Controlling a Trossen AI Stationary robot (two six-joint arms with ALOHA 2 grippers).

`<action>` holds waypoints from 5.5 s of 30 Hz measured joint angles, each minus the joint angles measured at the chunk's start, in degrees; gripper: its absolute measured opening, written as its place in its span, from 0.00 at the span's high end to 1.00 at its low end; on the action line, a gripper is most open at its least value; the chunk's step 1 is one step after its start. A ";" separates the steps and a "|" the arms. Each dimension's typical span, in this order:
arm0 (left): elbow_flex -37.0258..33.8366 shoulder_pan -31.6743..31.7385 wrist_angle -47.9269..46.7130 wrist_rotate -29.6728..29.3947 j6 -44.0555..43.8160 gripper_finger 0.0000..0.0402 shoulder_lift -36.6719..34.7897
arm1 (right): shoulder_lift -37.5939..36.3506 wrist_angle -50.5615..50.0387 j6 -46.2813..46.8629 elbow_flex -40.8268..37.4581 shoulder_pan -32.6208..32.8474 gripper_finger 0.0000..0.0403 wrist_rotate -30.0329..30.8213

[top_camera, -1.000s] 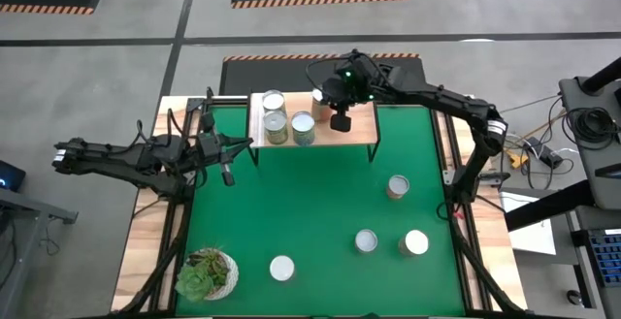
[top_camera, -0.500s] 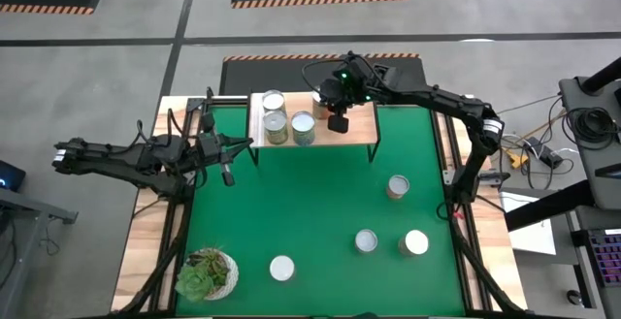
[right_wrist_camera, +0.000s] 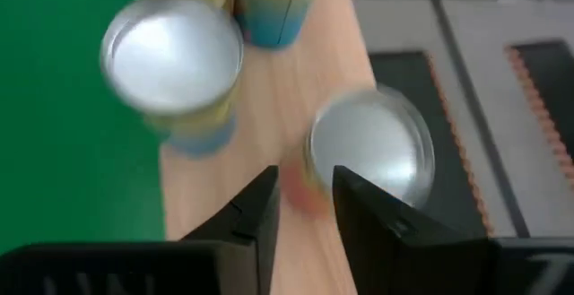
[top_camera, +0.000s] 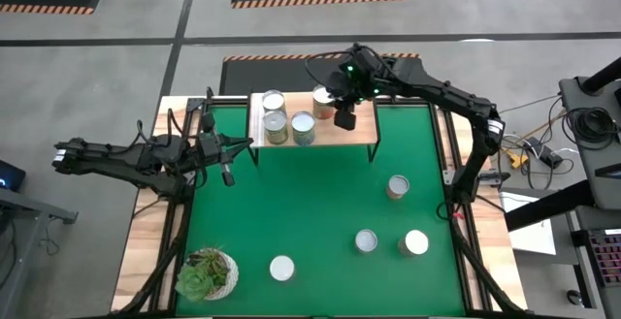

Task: Pick and place cans onto a shelf
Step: Put the top canned pineapple on the shelf, then adjust the canned cherries on the shelf, then put the canned pineapple on the shelf

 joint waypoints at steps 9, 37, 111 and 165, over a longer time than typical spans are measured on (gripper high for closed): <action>0.00 0.00 -0.23 0.00 0.30 1.00 0.07 | 0.07 -7.64 0.63 -0.67 -3.26 0.97 6.47; 0.00 0.00 0.04 0.00 0.48 1.00 0.13 | 6.06 21.61 -2.12 -8.07 -3.68 0.98 -0.25; 2.64 -1.18 0.60 15.39 -24.83 1.00 18.23 | -7.63 85.19 -4.52 -57.62 10.85 0.98 4.38; 2.29 -1.18 4.05 9.97 -11.71 1.00 16.94 | 10.35 32.84 7.83 -17.33 48.49 0.98 4.64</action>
